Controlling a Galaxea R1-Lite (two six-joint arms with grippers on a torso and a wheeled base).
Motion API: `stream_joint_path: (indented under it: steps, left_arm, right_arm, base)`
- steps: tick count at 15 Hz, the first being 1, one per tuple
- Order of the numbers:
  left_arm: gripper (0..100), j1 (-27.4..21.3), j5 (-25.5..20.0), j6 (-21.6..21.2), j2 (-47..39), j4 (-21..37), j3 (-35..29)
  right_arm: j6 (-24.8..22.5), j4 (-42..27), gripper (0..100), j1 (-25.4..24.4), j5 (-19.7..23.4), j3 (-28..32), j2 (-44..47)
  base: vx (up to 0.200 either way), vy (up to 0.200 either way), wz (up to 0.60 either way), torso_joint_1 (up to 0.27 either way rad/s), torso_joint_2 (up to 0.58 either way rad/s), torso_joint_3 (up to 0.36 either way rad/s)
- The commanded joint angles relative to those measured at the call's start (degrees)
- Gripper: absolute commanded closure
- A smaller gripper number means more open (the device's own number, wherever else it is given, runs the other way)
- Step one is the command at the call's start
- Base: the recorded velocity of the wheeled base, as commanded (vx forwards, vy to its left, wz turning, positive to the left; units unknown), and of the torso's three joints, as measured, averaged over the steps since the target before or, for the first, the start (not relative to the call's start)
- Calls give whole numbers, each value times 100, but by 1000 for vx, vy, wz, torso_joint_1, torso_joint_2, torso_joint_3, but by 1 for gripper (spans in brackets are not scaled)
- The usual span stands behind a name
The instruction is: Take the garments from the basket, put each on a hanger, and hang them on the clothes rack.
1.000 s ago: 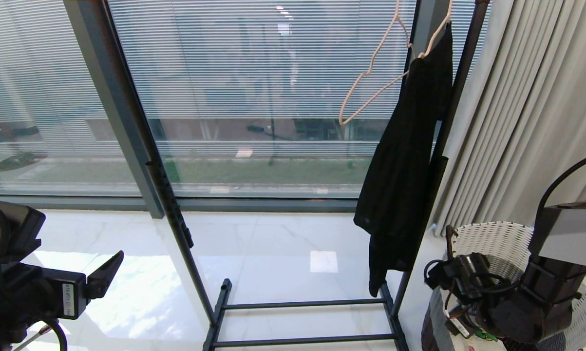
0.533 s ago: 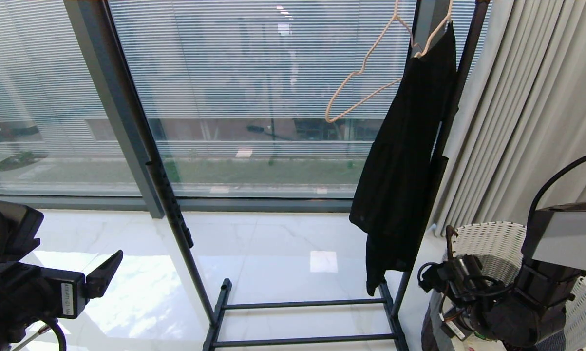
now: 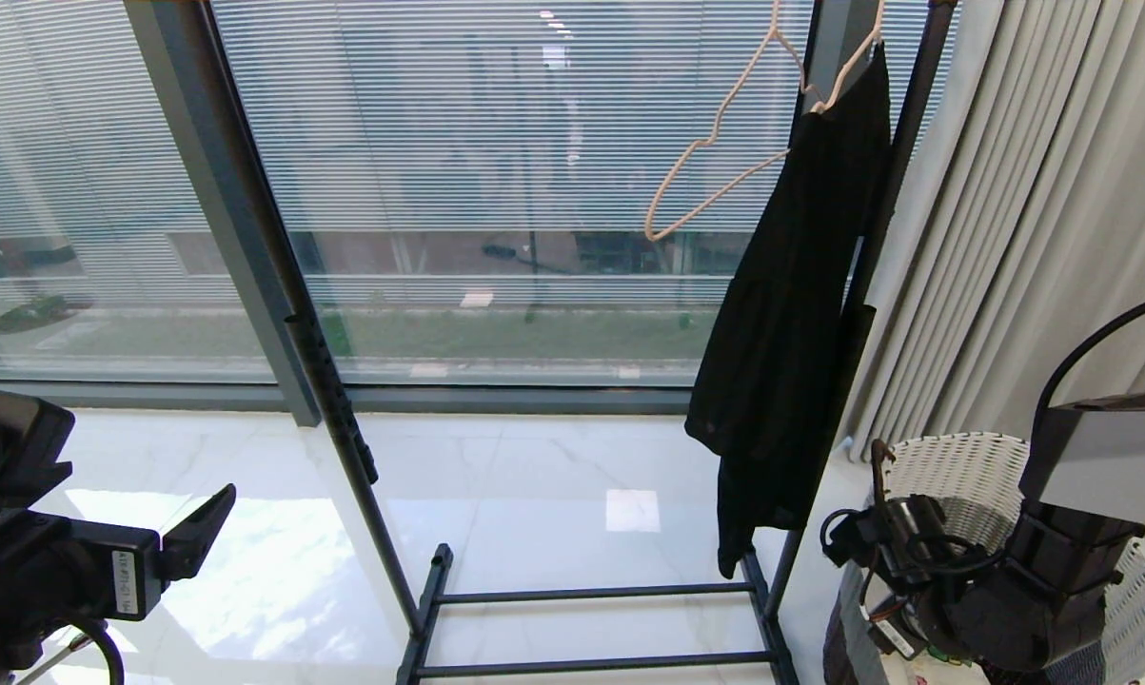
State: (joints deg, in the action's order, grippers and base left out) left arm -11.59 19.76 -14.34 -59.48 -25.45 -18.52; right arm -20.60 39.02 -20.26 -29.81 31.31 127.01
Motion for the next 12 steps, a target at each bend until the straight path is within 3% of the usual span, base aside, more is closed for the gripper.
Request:
stream_joint_path:
  steps: [1, 9, 12]
  left_arm:
    - [0, -1, 1, 1, 33, -3, 6]
    - [0, 8, 1, 1, 85, -3, 24]
    - [0, -1, 1, 10, 85, -3, 24]
  right_arm:
    - [4, 44, 100, -39, 1, -2, -19]
    - [-5, 35, 100, -92, 19, -46, -476]
    - [-269, -272, 100, -4, 10, 174, -1346]
  base:
    - [0, 0, 0, 0, 0, 0]
    - [0, 0, 0, 0, 0, 0]
    - [0, 0, 0, 0, 0, 0]
